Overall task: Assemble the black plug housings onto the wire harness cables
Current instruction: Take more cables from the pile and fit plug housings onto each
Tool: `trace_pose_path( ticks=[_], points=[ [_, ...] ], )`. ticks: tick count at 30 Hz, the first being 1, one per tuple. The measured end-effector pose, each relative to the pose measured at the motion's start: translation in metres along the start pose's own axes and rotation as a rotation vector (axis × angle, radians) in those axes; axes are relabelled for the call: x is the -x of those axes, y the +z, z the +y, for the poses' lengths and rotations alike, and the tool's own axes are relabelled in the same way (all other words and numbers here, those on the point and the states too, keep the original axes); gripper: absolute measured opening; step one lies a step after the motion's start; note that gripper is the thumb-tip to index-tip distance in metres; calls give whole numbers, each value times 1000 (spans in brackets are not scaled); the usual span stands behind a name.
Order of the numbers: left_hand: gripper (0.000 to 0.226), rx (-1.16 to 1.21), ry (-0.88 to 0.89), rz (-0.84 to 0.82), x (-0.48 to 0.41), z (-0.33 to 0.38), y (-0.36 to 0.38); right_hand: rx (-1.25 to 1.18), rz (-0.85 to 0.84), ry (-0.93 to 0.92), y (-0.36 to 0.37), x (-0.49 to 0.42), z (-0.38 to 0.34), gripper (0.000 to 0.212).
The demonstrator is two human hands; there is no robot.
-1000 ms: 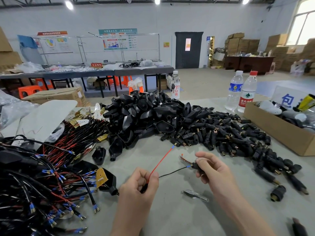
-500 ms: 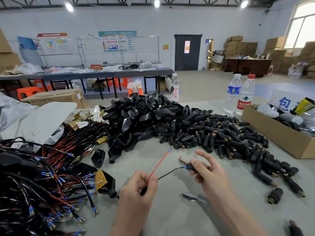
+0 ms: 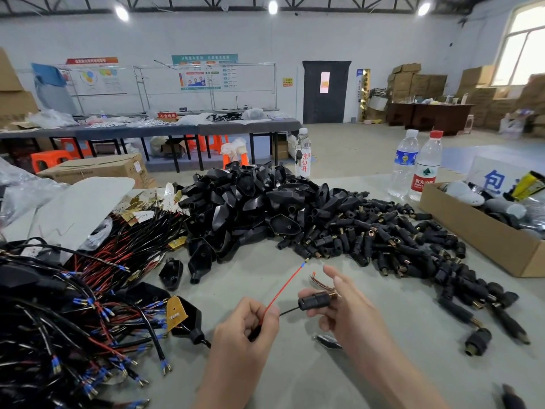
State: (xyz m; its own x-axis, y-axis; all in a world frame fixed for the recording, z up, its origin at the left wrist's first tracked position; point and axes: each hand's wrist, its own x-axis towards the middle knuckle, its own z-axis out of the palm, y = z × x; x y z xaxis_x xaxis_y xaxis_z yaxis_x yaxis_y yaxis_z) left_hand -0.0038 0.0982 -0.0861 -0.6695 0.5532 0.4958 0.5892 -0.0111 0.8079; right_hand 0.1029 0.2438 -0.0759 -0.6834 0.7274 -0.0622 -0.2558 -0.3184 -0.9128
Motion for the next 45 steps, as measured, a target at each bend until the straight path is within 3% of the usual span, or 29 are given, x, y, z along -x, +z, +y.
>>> trace_pose_path(
  ticks=[5,11,16,21,26,31,37,45],
  points=[
    [33,24,-21,-1,0,1,-1,-85,-98,136,4,6,-9,29],
    [36,35,-34,11,0,0,-1,-182,-222,145,6,11,-7,54],
    [37,59,-16,14,0,-1,-1,-132,-241,152,10,12,2,42],
    [23,46,5,28,0,-1,1,-110,-209,113,14,15,4,37],
    [34,-34,78,86,-2,0,1,-72,-156,86,16,18,5,32],
    [11,193,-93,115,-2,7,-1,-131,-102,76,18,17,2,32],
    [33,542,-233,133,-7,15,-4,-187,-62,68,16,16,-1,31],
    [30,889,-403,133,-18,21,-13,-203,-34,61,11,15,-2,32]
  ],
)
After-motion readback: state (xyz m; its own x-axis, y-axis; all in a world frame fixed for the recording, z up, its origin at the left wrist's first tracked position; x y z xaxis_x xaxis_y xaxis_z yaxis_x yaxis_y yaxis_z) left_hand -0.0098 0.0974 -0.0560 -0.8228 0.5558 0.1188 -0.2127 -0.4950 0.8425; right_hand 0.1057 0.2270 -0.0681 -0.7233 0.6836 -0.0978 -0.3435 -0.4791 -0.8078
